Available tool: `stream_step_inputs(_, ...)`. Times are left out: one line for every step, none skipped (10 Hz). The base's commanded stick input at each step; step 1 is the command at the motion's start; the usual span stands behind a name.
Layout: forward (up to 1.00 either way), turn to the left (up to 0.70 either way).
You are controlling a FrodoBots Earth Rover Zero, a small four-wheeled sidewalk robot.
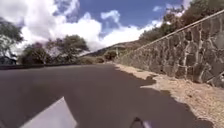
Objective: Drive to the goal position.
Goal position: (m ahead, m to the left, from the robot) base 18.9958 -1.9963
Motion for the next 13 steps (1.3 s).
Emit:
stream_step_inputs(0.45, 0.00)
stream_step_inputs(0.45, 0.00)
stream_step_inputs(0.45, 0.00)
stream_step_inputs(0.45, 0.00)
stream_step_inputs(0.45, 0.00)
stream_step_inputs(0.45, 0.00)
stream_step_inputs(0.45, 0.00)
stream_step_inputs(0.45, 0.00)
stream_step_inputs(0.45, 0.00)
stream_step_inputs(0.45, 0.00)
stream_step_inputs(0.45, 0.00)
stream_step_inputs(0.45, 0.00)
stream_step_inputs(0.45, 0.00)
